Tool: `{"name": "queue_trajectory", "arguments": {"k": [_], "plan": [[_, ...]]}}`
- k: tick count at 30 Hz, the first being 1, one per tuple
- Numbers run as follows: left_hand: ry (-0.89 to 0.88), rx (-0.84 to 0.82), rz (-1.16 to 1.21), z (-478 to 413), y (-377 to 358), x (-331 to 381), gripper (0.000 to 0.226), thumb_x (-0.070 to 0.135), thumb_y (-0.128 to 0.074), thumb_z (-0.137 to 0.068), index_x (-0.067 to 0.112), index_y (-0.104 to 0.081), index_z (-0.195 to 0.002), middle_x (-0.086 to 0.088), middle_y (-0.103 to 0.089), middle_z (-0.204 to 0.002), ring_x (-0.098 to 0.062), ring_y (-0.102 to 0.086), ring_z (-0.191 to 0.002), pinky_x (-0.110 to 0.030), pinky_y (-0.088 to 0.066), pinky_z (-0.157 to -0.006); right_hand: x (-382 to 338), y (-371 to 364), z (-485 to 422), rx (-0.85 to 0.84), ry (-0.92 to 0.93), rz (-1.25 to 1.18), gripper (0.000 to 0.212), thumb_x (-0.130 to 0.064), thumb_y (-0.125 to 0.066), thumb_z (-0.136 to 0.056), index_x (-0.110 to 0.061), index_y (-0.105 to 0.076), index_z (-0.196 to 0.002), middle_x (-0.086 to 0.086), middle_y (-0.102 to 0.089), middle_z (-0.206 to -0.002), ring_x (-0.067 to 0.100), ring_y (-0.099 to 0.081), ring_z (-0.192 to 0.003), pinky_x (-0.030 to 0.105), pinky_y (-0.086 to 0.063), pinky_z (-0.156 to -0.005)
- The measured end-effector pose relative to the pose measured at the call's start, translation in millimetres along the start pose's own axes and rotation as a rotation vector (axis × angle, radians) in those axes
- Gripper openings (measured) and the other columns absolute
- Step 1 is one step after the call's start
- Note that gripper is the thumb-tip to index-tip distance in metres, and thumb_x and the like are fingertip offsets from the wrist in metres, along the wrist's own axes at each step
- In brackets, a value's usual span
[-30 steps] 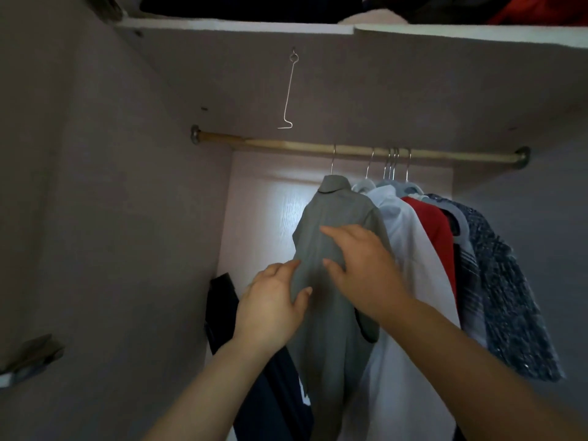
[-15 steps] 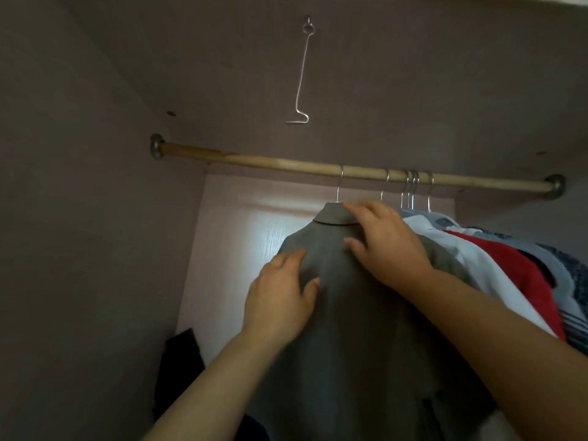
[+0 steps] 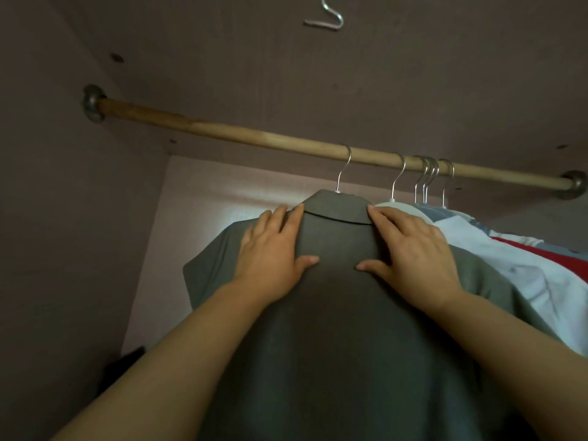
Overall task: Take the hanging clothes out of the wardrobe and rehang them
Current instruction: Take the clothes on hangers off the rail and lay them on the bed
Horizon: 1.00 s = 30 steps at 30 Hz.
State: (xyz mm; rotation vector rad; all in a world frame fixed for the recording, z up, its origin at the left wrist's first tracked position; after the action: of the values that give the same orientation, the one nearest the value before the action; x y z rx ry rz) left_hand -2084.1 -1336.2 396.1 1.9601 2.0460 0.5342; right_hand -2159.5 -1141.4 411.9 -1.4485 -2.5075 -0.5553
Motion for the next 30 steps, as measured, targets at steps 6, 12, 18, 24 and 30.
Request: {"name": "queue_trajectory", "arguments": {"k": [6, 12, 18, 24, 30], "plan": [[-0.038, -0.057, -0.087, -23.5, -11.8, -12.9, 0.085, 0.053, -0.051, -0.087, 0.032, 0.004, -0.148, 0.0, -0.021, -0.153, -0.021, -0.012, -0.141, -0.046, -0.002, -0.114, 12.7, -6.7, -6.3, 0.106, 0.05, 0.022, 0.075, -0.04, -0.079, -0.065, -0.011, -0.054, -0.129, 0.01, -0.062, -0.113, 0.036, -0.06, -0.096, 0.041, -0.049, -0.076], [-0.028, 0.05, -0.015, -34.8, -23.6, -10.1, 0.075, 0.044, -0.052, -0.09, 0.034, -0.005, -0.148, -0.001, -0.043, -0.135, -0.018, -0.035, -0.129, -0.043, -0.003, -0.114, 23.5, -9.3, -9.8, 0.132, 0.087, 0.044, 0.068, -0.04, -0.075, -0.068, -0.01, -0.057, -0.126, 0.01, -0.065, -0.105, 0.035, -0.061, -0.085, 0.038, -0.05, -0.067], [-0.035, 0.167, 0.029, -38.7, -14.0, -12.1, 0.071, 0.046, -0.053, -0.088, 0.033, -0.015, -0.148, -0.005, -0.046, -0.129, -0.021, -0.041, -0.122, -0.04, -0.015, -0.111, 28.4, 7.7, -21.8, 0.218, 0.132, 0.073, 0.062, -0.044, -0.069, -0.072, -0.01, -0.06, -0.122, 0.011, -0.066, -0.101, 0.034, -0.062, -0.079, 0.035, -0.049, -0.063], [-0.034, 0.26, 0.165, -25.3, 11.3, -10.0, 0.071, 0.037, -0.065, -0.082, 0.033, -0.03, -0.144, -0.01, -0.05, -0.117, -0.028, -0.045, -0.111, -0.038, -0.039, -0.096, 21.8, 27.1, -20.7, 0.255, 0.123, 0.009, 0.062, -0.048, -0.061, -0.075, -0.013, -0.057, -0.127, 0.012, -0.065, -0.104, 0.036, -0.061, -0.083, 0.038, -0.048, -0.068], [-0.085, 0.292, 0.13, 36.2, 23.6, -4.7, 0.07, 0.039, -0.068, -0.076, 0.024, -0.042, -0.139, -0.009, -0.054, -0.101, -0.029, -0.051, -0.097, -0.04, -0.044, -0.084, 4.3, 41.9, 29.2, 0.248, 0.137, -0.105, 0.061, -0.049, -0.056, -0.078, -0.012, -0.056, -0.127, 0.012, -0.066, -0.106, 0.035, -0.061, -0.085, 0.039, -0.05, -0.068]]}}
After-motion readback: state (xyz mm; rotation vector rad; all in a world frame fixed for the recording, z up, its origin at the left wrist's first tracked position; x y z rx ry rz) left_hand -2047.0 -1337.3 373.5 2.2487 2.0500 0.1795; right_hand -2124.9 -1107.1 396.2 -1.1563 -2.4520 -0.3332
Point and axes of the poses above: each hand's wrist, its own z-axis away from the middle knuckle, its own y-axis out of the back of the hand, x = y × z, the point moved 1 cm from there along -z, towards the middle knuckle
